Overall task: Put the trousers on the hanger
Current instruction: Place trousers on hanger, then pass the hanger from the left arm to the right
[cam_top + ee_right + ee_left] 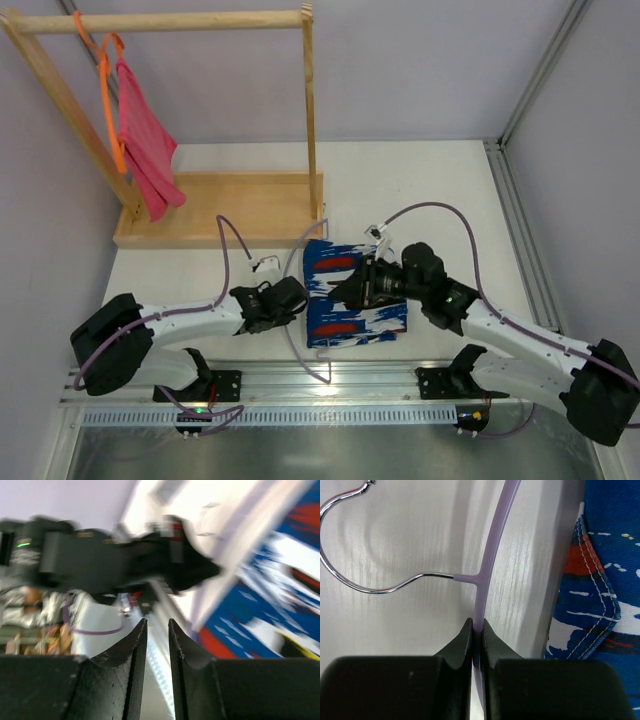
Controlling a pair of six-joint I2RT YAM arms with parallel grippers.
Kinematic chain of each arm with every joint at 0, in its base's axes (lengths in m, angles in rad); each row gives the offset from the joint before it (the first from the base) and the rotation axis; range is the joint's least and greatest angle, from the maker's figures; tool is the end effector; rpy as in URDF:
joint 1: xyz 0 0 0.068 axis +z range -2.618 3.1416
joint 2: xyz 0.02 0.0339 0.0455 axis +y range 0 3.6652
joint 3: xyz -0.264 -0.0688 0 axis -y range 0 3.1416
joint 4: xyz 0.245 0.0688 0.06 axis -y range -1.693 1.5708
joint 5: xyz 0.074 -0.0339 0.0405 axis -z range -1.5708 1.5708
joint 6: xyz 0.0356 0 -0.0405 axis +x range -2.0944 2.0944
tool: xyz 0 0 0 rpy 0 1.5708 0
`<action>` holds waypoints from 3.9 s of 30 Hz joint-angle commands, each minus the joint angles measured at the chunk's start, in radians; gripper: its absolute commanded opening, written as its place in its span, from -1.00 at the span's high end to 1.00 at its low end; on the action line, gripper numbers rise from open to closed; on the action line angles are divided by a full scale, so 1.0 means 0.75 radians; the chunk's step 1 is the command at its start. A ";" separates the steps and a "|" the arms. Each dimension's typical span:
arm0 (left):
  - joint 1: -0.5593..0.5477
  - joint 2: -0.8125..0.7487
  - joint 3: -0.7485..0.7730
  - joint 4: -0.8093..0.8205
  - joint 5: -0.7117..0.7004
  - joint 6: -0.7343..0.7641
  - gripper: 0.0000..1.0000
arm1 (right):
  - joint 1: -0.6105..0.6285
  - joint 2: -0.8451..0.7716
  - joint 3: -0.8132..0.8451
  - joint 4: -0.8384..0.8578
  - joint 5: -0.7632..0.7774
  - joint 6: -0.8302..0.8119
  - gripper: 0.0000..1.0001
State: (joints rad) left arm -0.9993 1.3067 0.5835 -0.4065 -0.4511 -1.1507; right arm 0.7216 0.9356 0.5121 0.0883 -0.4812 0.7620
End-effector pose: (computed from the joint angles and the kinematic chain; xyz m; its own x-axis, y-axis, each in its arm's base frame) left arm 0.1319 -0.1764 0.1553 -0.7987 -0.2772 -0.5341 -0.1789 0.9568 -0.2290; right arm 0.1476 0.1518 0.2453 -0.8095 0.1029 -0.5781 -0.4905 0.4226 0.7621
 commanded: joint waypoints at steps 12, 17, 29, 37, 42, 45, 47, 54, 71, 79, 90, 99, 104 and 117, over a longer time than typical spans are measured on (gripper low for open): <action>0.007 -0.088 -0.025 -0.047 -0.078 -0.073 1.00 | 0.212 0.759 -0.390 1.083 -0.035 0.252 0.47; 0.007 -0.102 -0.009 -0.070 -0.084 -0.059 0.99 | 0.130 0.567 -0.436 0.931 -0.019 0.301 0.47; 0.005 -0.118 -0.035 -0.021 -0.049 -0.037 0.99 | -0.420 0.272 0.096 0.123 -0.395 -0.169 0.19; 0.005 -0.073 -0.052 0.014 -0.037 -0.061 0.99 | -0.789 1.022 -0.143 0.784 -0.469 0.025 0.19; 0.005 -0.067 -0.068 0.012 -0.037 -0.061 0.99 | -0.874 1.121 -0.194 0.944 -0.498 0.060 0.13; 0.005 -0.094 -0.085 0.031 -0.035 -0.055 0.99 | -0.872 0.966 -0.206 0.895 -0.544 0.072 0.02; 0.005 -0.106 -0.081 0.018 -0.039 -0.049 0.99 | -0.862 0.730 -0.184 0.663 -0.541 0.015 -0.04; 0.005 -0.092 -0.058 0.049 -0.022 -0.041 0.99 | -0.735 0.448 0.151 0.191 -0.504 -0.147 -0.05; 0.005 -0.104 -0.050 -0.014 -0.024 -0.028 1.00 | -0.858 1.121 0.297 0.451 -0.487 -0.179 0.04; 0.005 -0.161 -0.048 -0.025 -0.029 -0.020 0.99 | -0.715 0.706 0.307 0.128 -0.410 -0.249 -0.08; 0.005 -0.155 -0.027 -0.029 -0.067 -0.047 0.99 | -0.130 0.755 0.285 0.371 -0.127 -0.034 0.35; 0.005 -0.241 0.026 -0.133 -0.159 -0.073 0.99 | -0.081 0.970 -0.065 0.692 -0.025 -0.010 0.41; 0.005 -0.294 0.077 -0.217 -0.202 -0.071 0.99 | 0.036 0.604 0.022 0.223 0.189 -0.177 0.36; 0.007 -0.386 0.153 -0.245 -0.225 -0.073 0.99 | 0.858 0.246 -0.012 0.236 1.150 -0.511 -0.41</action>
State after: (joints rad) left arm -1.0008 1.0664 0.6247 -0.6201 -0.5312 -1.1725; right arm 1.2694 1.1179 0.5213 0.1974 0.1398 0.4725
